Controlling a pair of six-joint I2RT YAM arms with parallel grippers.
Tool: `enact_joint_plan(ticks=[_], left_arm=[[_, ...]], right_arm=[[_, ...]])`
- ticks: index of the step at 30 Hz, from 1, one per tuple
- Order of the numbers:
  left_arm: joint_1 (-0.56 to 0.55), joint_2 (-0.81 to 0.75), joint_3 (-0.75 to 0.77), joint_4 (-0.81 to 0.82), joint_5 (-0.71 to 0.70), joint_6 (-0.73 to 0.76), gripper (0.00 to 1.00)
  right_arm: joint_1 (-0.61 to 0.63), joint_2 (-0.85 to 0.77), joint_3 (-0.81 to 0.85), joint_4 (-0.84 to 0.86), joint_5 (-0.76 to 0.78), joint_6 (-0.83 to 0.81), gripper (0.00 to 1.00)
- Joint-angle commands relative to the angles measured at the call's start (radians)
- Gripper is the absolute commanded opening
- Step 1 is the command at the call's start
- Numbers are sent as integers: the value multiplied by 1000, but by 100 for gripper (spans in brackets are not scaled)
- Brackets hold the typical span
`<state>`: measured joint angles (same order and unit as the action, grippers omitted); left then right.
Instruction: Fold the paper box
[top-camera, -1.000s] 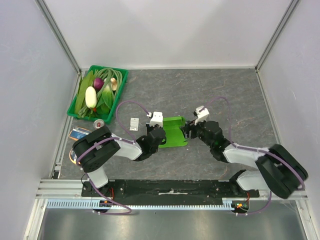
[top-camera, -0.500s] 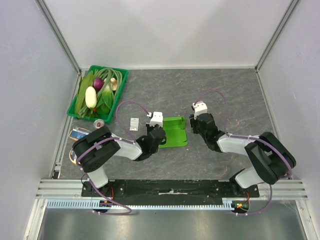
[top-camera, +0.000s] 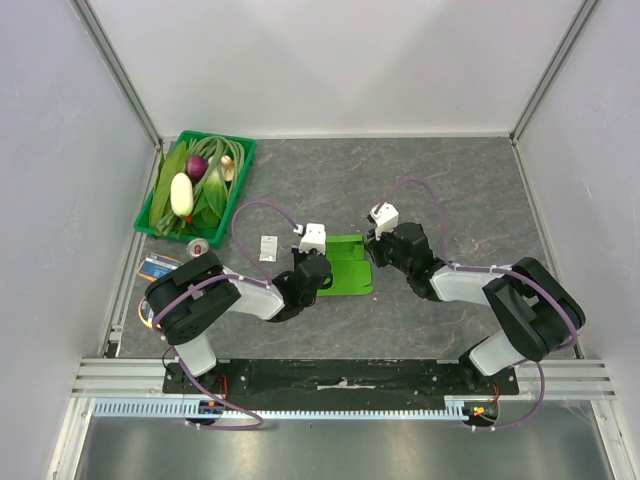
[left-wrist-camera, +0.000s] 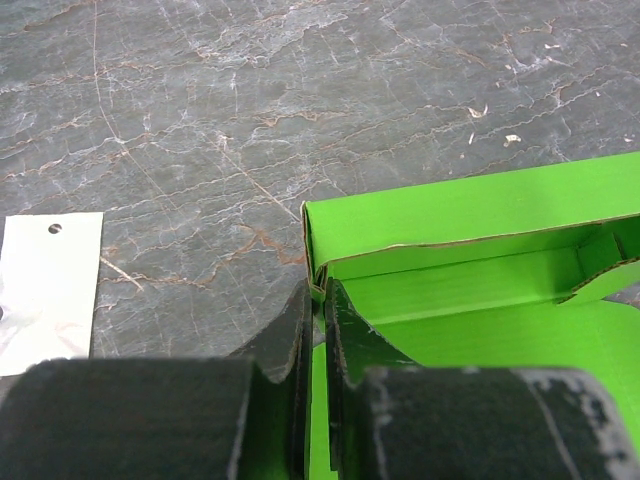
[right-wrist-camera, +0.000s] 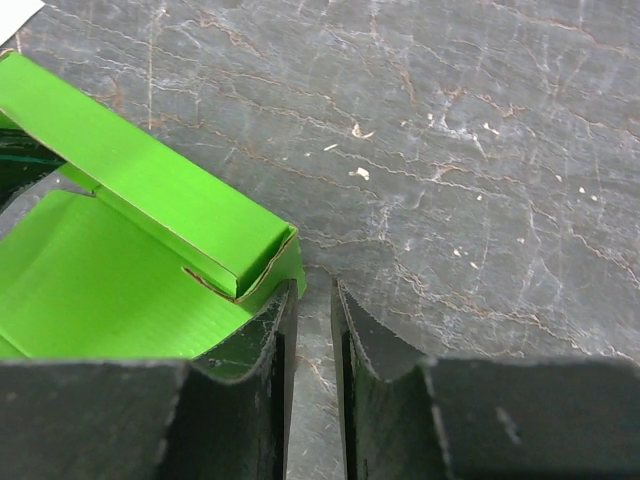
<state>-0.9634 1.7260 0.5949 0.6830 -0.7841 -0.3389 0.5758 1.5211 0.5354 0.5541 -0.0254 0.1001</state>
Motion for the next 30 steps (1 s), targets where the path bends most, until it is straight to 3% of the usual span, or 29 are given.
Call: enact_joint_plan(ticks=[1, 7, 22, 30], left_arm=[[-3, 17, 13, -2, -23, 11, 2], [-1, 17, 13, -2, -23, 12, 2], [-1, 20, 14, -2, -20, 15, 2], [-1, 23, 16, -2, -17, 14, 2]], right_arm=[[2, 27, 18, 78, -114, -16, 25], [7, 10, 3, 64, -128, 22, 26], [15, -84, -11, -126, 50, 61, 23], [15, -136, -32, -151, 30, 61, 23]])
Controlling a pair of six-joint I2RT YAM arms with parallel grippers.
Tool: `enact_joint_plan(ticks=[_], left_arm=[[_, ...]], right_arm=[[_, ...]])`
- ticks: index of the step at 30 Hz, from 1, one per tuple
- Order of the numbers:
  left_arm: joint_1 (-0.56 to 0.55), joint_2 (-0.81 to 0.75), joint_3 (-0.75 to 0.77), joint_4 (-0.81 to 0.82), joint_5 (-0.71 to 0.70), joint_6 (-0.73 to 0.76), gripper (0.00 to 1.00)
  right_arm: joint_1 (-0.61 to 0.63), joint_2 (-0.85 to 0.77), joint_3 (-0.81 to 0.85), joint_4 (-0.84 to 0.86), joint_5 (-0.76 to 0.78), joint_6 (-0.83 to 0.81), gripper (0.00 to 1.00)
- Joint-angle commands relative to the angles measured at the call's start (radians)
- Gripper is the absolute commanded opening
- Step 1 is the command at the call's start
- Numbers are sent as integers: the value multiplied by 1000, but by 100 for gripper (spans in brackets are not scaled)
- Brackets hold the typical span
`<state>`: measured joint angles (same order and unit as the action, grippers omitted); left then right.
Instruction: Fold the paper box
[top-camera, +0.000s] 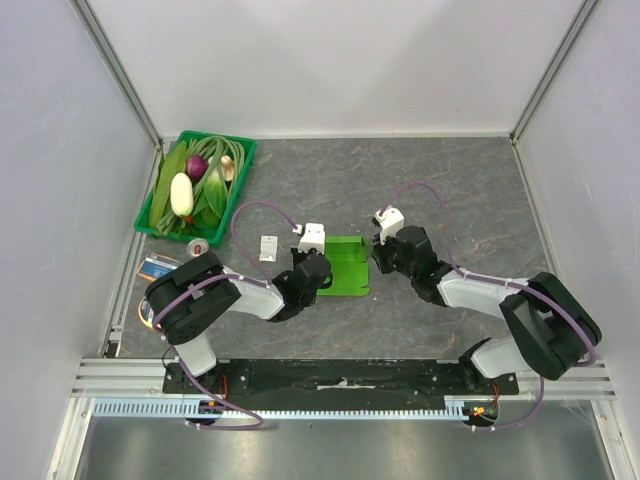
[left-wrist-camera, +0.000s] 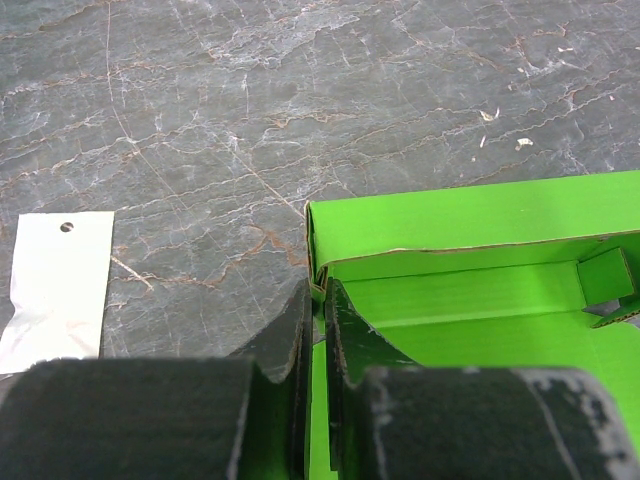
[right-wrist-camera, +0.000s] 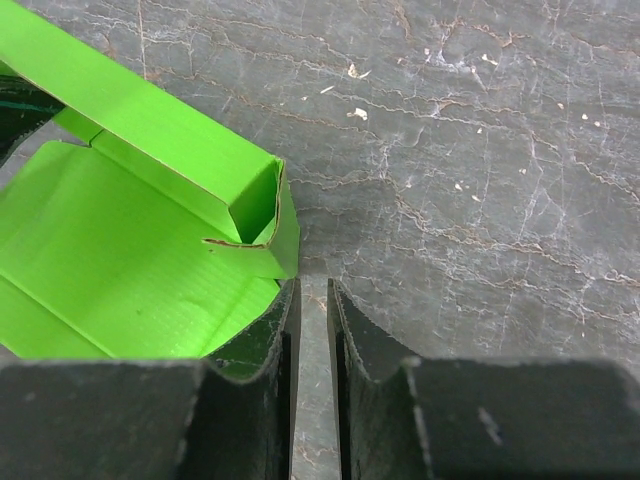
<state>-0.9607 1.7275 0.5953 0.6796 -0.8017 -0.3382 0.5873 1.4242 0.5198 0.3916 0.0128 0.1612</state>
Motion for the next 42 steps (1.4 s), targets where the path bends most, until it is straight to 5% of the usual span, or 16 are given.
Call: enact_joint_plan(ticks=[1, 12, 32, 42], left_arm=[[-6, 21, 15, 1, -1, 13, 2], [-6, 18, 14, 1, -2, 16, 2], [-4, 17, 14, 3, -4, 19, 2], [-6, 21, 15, 3, 2, 13, 2]], right_arm=[[5, -34, -17, 19, -11, -6, 23], [32, 76, 17, 154, -105, -26, 21], [74, 199, 82, 299, 10, -60, 6], [72, -130, 13, -159, 137, 126, 18]])
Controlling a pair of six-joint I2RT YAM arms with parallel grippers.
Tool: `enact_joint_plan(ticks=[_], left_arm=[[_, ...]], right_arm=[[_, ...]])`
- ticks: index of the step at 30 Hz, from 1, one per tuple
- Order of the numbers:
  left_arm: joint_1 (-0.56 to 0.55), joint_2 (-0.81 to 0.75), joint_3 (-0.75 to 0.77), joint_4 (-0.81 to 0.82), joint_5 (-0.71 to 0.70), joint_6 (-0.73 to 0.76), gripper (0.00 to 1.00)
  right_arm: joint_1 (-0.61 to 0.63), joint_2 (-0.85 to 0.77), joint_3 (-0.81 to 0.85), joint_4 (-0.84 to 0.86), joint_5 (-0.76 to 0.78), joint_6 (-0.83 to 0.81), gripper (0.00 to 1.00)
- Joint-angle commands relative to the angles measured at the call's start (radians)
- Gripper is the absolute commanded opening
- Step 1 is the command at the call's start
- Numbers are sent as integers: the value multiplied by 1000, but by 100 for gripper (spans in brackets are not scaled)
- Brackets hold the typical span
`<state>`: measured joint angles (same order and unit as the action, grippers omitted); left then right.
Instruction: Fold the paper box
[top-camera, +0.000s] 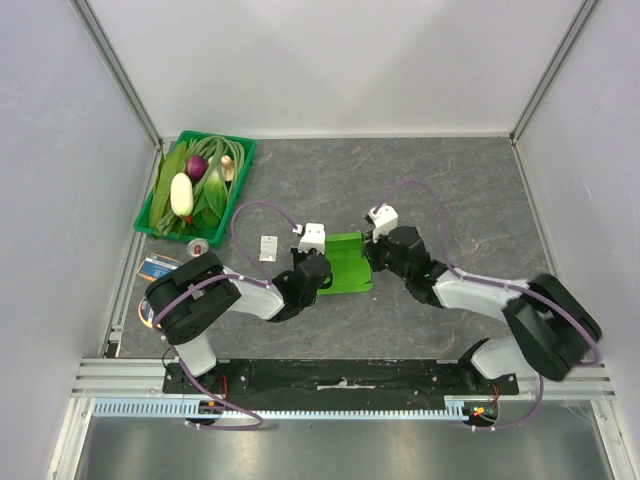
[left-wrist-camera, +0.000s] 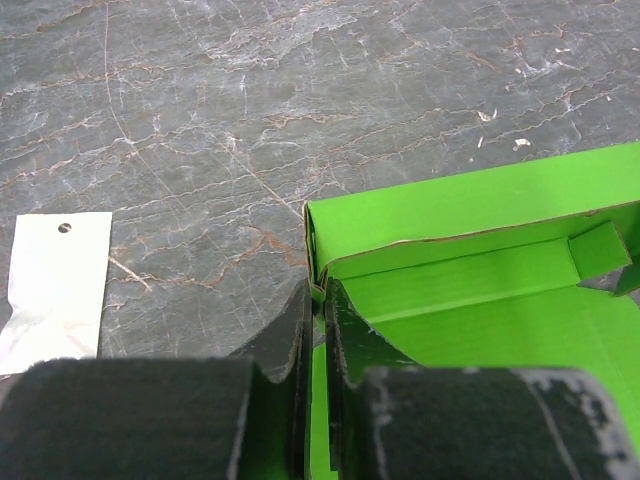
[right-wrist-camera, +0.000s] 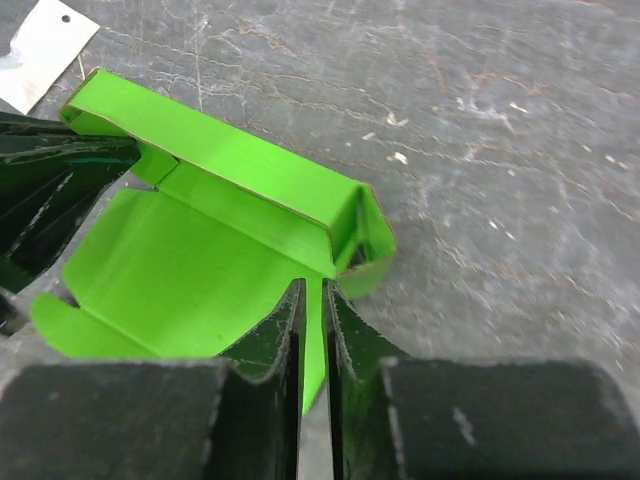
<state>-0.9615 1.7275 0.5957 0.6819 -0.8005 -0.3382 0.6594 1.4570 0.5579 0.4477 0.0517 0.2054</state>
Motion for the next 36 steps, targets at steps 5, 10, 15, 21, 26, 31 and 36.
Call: enact_joint_plan(ticks=[5, 10, 15, 21, 26, 31, 36], left_arm=[[-3, 23, 16, -1, 0, 16, 2], [-3, 21, 16, 1, 0, 18, 2], [-3, 21, 13, 2, -5, 21, 2], [-3, 23, 15, 4, 0, 19, 2], [-3, 12, 12, 4, -3, 22, 2], [-3, 11, 12, 4, -2, 21, 2], [-5, 7, 10, 5, -5, 25, 2]], right_arm=[[-35, -258, -56, -276, 157, 126, 28], [-116, -74, 37, -256, 18, 19, 33], [-115, 0, -9, -45, -141, -96, 35], [-115, 32, 11, 3, -158, -133, 41], [-115, 65, 34, 14, -174, -159, 42], [-113, 74, 25, 83, -208, -190, 33], [-115, 85, 37, 138, -263, -198, 24]])
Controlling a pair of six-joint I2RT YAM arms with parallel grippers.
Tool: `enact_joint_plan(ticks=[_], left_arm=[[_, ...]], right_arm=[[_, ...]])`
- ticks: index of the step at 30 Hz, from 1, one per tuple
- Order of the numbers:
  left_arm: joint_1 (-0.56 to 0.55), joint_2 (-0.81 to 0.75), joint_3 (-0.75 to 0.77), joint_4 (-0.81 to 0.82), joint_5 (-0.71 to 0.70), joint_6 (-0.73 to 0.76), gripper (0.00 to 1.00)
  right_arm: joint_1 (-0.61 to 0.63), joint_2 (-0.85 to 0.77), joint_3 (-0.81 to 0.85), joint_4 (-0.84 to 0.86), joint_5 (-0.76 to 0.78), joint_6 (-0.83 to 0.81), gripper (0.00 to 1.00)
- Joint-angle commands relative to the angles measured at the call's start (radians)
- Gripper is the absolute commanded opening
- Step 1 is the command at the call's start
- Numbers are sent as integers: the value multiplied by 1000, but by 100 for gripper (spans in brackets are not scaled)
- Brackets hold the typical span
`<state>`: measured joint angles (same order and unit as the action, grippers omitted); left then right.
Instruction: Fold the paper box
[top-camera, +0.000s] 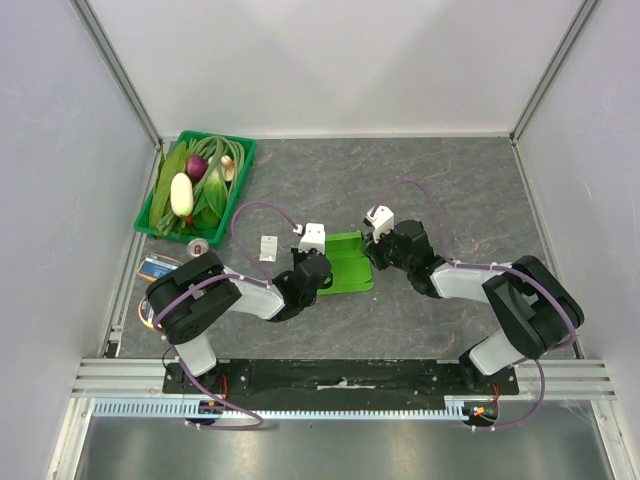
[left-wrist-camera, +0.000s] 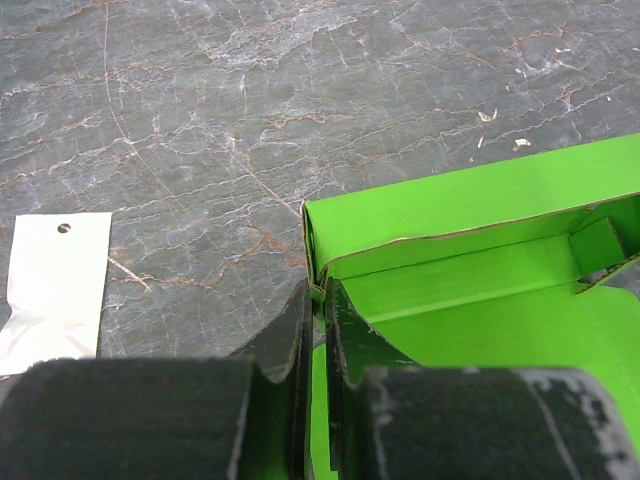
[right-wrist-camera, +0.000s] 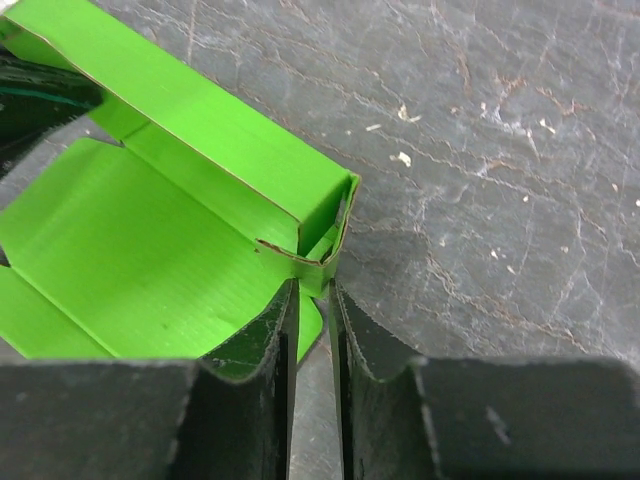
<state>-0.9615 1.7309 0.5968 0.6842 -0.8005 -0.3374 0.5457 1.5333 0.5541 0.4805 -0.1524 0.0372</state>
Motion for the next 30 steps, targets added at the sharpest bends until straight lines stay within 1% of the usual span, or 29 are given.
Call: enact_joint_plan(ticks=[1, 4, 8, 9, 12, 13, 14, 15, 17, 22, 23, 24, 25, 26, 30], left_arm=[[-5, 4, 8, 3, -5, 24, 2], [-3, 6, 9, 3, -3, 26, 2], [-5, 9, 9, 5, -3, 26, 2], [-3, 9, 9, 5, -3, 24, 2], [-3, 10, 9, 5, -3, 26, 2], [-3, 9, 9, 5, -3, 24, 2], [-3, 10, 9, 3, -3, 26, 2], [-3, 10, 9, 5, -3, 28, 2], [-3, 9, 9, 5, -3, 29, 2], [-3, 10, 9, 3, -3, 29, 2], [-3, 10, 9, 5, -5, 28, 2], [-3, 10, 9, 3, -3, 29, 2], [-3, 12, 9, 5, -3, 28, 2], [-3, 13, 11, 5, -3, 28, 2], [-5, 10, 9, 5, -5, 29, 2]], right_arm=[[0, 13, 47, 104, -70, -30, 25], [-1, 33, 66, 102, -69, -30, 24], [7, 54, 64, 127, 38, -23, 20], [11, 57, 60, 160, 56, -20, 18], [25, 90, 63, 204, 77, -17, 17], [31, 97, 61, 216, 77, -17, 17], [42, 111, 61, 243, 76, -14, 24], [48, 117, 63, 254, 98, -14, 27], [60, 129, 73, 267, 128, -14, 27], [79, 152, 93, 277, 275, -22, 25], [80, 160, 96, 291, 278, -25, 25], [82, 165, 102, 293, 287, -22, 26], [82, 172, 105, 299, 290, -22, 29], [86, 175, 112, 309, 300, -23, 36], [86, 194, 127, 316, 332, -30, 36]])
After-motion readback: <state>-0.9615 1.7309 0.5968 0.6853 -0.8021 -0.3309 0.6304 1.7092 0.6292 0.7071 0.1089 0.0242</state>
